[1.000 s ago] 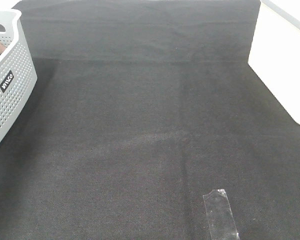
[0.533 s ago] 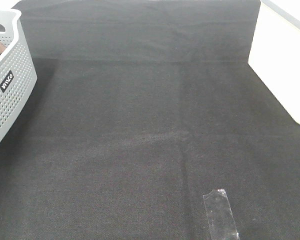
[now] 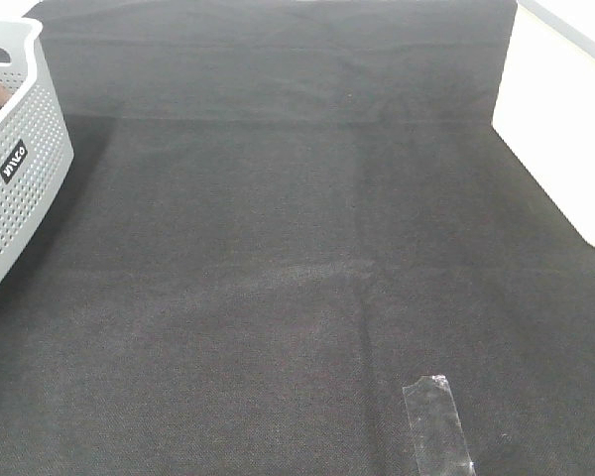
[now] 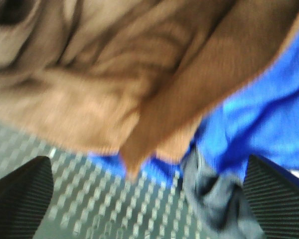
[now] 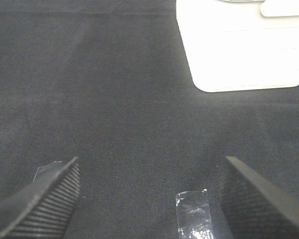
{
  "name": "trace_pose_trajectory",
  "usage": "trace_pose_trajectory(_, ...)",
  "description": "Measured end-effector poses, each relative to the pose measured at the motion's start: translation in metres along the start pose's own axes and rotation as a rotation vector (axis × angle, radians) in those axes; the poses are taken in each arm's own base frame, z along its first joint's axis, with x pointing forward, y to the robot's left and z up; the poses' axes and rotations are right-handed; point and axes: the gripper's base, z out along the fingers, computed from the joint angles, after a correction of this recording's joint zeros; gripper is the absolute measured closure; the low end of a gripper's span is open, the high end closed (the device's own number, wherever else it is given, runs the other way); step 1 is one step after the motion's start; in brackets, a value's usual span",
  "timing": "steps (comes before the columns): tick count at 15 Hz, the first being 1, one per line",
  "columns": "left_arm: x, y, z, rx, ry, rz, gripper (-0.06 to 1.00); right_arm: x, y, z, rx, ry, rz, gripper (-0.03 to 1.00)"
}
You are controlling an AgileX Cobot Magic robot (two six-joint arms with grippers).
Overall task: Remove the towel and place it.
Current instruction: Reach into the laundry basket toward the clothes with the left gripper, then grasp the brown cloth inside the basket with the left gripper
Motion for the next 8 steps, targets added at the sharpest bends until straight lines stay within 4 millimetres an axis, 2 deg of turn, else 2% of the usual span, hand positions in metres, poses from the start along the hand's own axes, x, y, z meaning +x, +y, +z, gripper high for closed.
trace_pose_trajectory(3, -0.007, -0.003, 0.024, 0.042, -0.006, 0.007, -0.02, 0.000, 0.000, 0.000, 0.000, 0.000, 0.000, 0.26)
trace_pose_trajectory(8, -0.011, -0.007, 0.029, 0.087, -0.041, -0.019, 0.14, 0.000, 0.000, 0.000, 0.000, 0.000, 0.000, 0.26)
